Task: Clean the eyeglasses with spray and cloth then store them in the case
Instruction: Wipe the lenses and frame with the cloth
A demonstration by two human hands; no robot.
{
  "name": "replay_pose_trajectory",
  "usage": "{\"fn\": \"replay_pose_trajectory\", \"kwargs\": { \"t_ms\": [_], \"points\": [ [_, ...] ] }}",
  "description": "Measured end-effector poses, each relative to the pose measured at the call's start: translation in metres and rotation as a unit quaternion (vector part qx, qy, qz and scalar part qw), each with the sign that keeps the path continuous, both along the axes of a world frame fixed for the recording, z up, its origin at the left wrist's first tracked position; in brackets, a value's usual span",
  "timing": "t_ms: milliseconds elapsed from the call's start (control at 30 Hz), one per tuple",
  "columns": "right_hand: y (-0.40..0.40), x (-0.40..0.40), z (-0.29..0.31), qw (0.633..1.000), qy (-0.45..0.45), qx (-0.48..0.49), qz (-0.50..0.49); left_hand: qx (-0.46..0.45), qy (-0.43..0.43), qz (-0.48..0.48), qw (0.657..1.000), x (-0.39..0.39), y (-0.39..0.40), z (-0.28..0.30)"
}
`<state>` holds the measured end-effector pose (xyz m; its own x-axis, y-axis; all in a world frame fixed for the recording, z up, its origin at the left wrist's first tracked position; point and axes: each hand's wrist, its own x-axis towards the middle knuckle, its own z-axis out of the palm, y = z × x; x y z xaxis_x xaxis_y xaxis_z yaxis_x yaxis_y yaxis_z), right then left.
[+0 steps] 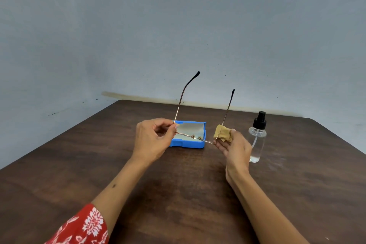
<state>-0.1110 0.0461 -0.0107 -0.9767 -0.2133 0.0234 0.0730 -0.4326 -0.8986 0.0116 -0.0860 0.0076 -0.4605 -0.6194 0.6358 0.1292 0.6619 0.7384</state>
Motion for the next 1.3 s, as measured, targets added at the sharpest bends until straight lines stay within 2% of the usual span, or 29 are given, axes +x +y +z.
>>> {"fn": "replay_pose_trajectory", "kwargs": {
  "t_ms": [100, 300, 433, 600, 733, 933, 1133, 1300],
  "points": [
    [0.002, -0.001, 0.003, 0.998, -0.043, -0.051, 0.018, 0.001, -0.004, 0.003, 1.000, 0.000, -0.002, -0.001],
    [0.005, -0.004, -0.001, 0.999, 0.009, -0.009, 0.040, 0.026, -0.034, -0.021, 0.999, -0.004, -0.009, -0.008],
    [0.004, -0.009, -0.006, 0.999, 0.026, 0.025, 0.035, 0.086, -0.054, -0.036, 0.994, -0.008, -0.011, -0.014],
    [0.005, -0.011, -0.011, 0.989, 0.083, 0.122, -0.023, 0.159, -0.095, -0.053, 0.981, -0.011, -0.008, -0.020],
    [0.006, -0.011, -0.011, 0.980, 0.112, 0.153, -0.053, 0.187, -0.114, -0.065, 0.974, -0.013, -0.006, -0.025],
    [0.008, -0.008, -0.003, 0.966, 0.178, 0.135, -0.130, 0.201, -0.120, -0.091, 0.968, -0.013, -0.002, -0.026],
    [0.010, -0.004, 0.006, 0.956, 0.213, 0.119, -0.163, 0.211, -0.146, -0.107, 0.961, -0.013, 0.000, -0.028],
    [0.010, -0.005, -0.007, 0.936, 0.221, 0.237, -0.139, 0.225, -0.122, -0.097, 0.962, -0.014, -0.001, -0.033]
  ]
}}
